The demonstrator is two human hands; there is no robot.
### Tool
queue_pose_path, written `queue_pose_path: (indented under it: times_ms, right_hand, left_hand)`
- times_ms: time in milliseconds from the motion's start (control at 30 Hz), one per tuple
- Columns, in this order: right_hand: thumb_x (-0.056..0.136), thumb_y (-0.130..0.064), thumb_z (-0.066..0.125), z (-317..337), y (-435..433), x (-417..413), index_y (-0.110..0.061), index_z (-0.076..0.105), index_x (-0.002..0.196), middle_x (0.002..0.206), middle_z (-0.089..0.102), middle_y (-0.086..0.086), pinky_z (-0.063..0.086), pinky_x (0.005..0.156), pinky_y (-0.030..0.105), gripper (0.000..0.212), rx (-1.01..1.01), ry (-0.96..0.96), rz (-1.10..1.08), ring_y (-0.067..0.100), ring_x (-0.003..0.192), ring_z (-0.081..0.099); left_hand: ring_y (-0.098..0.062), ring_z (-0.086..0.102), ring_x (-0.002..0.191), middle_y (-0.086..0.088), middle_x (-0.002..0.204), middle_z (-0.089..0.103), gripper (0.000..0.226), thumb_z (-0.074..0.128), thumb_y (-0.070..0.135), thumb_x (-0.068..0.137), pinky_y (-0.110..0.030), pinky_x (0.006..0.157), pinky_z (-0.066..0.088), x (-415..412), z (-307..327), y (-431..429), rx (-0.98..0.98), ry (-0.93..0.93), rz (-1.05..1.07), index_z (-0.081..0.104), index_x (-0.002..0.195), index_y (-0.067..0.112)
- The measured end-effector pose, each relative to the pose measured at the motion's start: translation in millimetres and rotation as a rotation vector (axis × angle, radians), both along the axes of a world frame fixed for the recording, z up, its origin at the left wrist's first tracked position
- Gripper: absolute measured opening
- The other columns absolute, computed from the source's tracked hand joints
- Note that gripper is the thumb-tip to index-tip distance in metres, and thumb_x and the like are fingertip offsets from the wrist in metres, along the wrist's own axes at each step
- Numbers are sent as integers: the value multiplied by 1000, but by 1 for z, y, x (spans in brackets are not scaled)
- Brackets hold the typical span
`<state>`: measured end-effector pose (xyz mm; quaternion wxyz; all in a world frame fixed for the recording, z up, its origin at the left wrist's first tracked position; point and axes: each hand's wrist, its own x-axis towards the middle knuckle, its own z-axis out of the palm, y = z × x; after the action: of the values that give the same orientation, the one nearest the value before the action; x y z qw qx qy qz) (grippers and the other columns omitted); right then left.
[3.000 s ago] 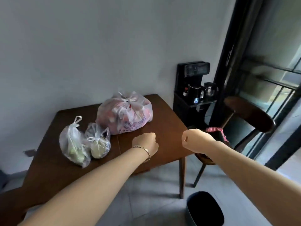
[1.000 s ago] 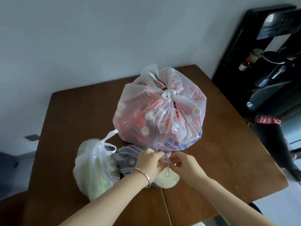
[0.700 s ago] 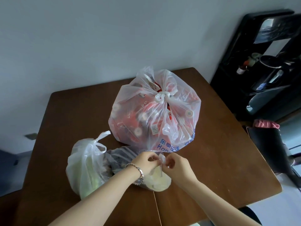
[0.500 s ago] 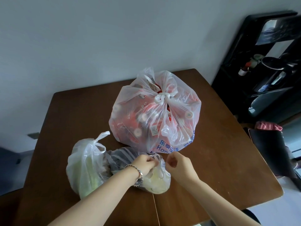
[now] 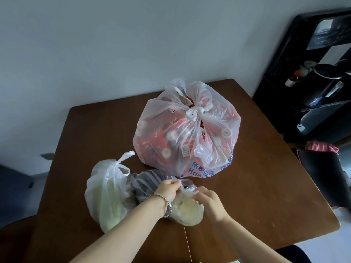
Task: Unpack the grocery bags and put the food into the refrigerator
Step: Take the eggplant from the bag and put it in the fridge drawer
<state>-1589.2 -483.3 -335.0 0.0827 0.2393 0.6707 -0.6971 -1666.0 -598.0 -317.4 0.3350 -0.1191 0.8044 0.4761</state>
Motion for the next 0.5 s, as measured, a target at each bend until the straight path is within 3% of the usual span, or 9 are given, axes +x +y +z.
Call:
queue_pose_path:
  times_ms: [67,133,200,267,333,433,500]
  right_hand:
    - [56,-26,61,6,2,-3,-8,44,58,63,37,2,30,58,22,25,-167,13,-96,11,61,33]
    - [69,-18,64,15,8,-8,-10,42,51,54,35,2,28,58,26,30,-250,28,-142,13,57,30]
    - [86,-6,60,25,16,-15,-10,46,52,48,38,-1,32,54,22,37,-213,34,-98,12,50,34]
    - [89,-3,59,36,20,-22,-6,51,63,47,50,-3,37,49,17,27,-95,103,-15,7,44,40]
    - [89,-1,60,45,21,-28,-4,51,66,47,54,-7,39,49,13,24,-30,192,-2,3,42,44]
    - [88,-2,60,46,16,-34,-4,57,84,70,62,2,49,56,15,5,-40,251,-94,6,57,58]
    - [81,-4,69,30,11,-32,-13,56,106,96,63,6,51,66,16,30,-8,173,-48,10,83,62]
  left_hand:
    - [-19,49,87,-4,84,54,22,39,23,100,-25,66,36,0,-1,0,-139,109,-86,56,94,11]
    - [-16,50,85,0,88,54,24,34,27,101,-24,72,36,3,-3,-3,-223,256,-190,52,101,10]
    - [-12,53,79,4,82,55,27,33,36,99,-18,67,39,8,-4,-8,-129,346,-271,47,95,14]
    - [-7,51,71,7,77,51,41,26,52,91,-10,61,39,12,0,-13,-55,411,-391,44,91,16]
    - [-9,51,75,3,84,52,39,30,51,93,-18,72,45,11,-1,-15,-165,587,-620,45,98,16]
    - [-20,51,105,0,114,55,37,49,32,93,-31,91,37,3,-6,-14,-518,808,-888,37,127,21]
    - [-24,49,109,-1,117,56,35,45,18,94,-32,91,35,-1,-8,-14,-629,908,-913,39,129,20]
